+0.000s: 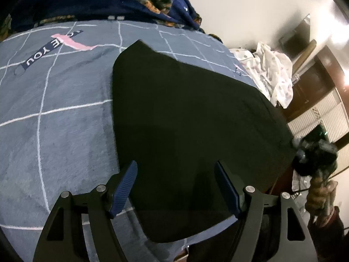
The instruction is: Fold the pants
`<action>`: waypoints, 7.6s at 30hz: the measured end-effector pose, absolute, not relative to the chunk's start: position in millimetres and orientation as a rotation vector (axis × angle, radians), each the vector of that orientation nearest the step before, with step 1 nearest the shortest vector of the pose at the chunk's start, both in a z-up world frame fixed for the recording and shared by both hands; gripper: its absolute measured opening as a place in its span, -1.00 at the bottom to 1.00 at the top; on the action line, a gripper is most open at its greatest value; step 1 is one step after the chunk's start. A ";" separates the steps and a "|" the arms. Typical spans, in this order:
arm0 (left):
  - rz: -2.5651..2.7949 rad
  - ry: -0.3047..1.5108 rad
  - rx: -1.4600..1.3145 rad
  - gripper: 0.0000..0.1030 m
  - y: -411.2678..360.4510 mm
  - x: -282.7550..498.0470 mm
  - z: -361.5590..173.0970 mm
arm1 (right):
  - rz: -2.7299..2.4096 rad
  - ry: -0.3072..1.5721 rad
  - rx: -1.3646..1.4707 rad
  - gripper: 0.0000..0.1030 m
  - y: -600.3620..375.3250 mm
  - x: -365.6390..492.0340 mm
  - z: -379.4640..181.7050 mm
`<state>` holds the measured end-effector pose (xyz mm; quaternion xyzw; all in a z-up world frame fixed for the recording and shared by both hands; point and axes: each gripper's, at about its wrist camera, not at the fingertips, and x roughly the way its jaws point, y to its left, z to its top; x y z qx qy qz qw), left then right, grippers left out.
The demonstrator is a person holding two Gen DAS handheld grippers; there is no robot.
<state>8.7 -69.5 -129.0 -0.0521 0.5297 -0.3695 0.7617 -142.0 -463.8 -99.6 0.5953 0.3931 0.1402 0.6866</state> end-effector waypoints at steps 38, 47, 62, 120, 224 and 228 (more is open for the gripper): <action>-0.780 1.138 -0.127 0.55 -65.0 9.0 -130.7 | 0.267 0.894 1.266 -0.58 -453.0 -127.7 -102.7; -0.726 1.168 -0.147 0.57 -59.9 15.6 -140.3 | 0.204 0.967 1.360 -0.63 -472.4 -125.7 -151.9; -0.738 1.148 -0.094 0.62 -65.3 12.2 -140.8 | 0.149 1.009 1.333 -0.68 -468.2 -130.0 -144.3; -0.752 1.098 0.228 0.93 -112.7 17.1 -146.4 | 0.470 1.163 0.944 0.02 -455.2 -37.9 -143.7; -0.491 0.790 0.091 -0.59 87.1 163.4 -35.6 | 0.770 1.022 1.012 -0.53 -245.7 158.1 -94.4; -0.473 0.795 0.083 -0.59 92.6 182.5 -43.4 | 0.772 1.025 1.016 -0.53 -239.1 182.0 -102.4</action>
